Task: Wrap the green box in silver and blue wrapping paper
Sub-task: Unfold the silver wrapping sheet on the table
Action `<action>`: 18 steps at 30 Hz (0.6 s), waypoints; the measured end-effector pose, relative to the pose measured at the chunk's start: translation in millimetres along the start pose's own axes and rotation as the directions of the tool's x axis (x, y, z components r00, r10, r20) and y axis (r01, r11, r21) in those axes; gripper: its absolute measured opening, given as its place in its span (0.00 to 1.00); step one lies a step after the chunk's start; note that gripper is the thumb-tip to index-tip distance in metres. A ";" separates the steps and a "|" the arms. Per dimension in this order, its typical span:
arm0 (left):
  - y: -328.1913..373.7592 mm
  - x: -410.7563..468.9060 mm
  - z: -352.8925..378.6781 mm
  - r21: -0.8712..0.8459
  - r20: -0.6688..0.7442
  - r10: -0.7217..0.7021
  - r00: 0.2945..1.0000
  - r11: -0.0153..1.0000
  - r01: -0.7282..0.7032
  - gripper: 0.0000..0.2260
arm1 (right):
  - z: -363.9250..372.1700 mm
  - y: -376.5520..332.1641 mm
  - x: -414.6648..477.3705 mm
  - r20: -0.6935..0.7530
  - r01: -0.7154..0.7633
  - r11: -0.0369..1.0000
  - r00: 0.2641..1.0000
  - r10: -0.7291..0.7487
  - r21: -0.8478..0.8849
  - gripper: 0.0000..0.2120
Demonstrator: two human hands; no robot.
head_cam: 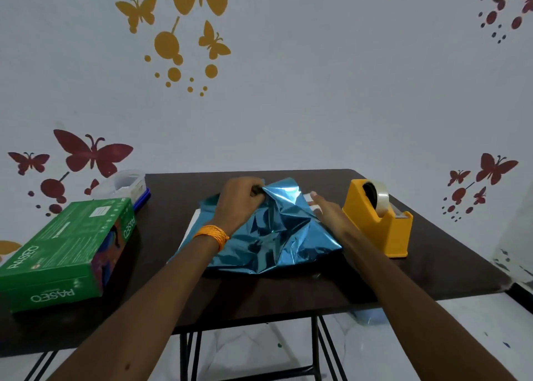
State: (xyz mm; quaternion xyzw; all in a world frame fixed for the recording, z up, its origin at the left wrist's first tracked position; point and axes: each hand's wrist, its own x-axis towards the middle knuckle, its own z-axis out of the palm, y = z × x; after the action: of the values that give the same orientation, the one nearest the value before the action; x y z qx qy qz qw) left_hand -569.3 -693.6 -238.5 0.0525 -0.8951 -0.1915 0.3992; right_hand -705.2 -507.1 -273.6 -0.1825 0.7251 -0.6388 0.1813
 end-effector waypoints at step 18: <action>124.2 -49.3 -70.7 0.311 0.572 0.141 0.808 0.875 -0.372 0.14 | 16.7 -34.2 18.7 0.359 0.221 0.511 0.914 0.187 -0.831 0.04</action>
State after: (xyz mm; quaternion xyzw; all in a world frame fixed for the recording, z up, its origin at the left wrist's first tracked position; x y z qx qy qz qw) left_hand -476.8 -588.3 -182.0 -0.0446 -0.9882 0.0498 0.1378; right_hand -712.0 -534.7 -242.2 -0.3830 0.8887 -0.1448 0.2061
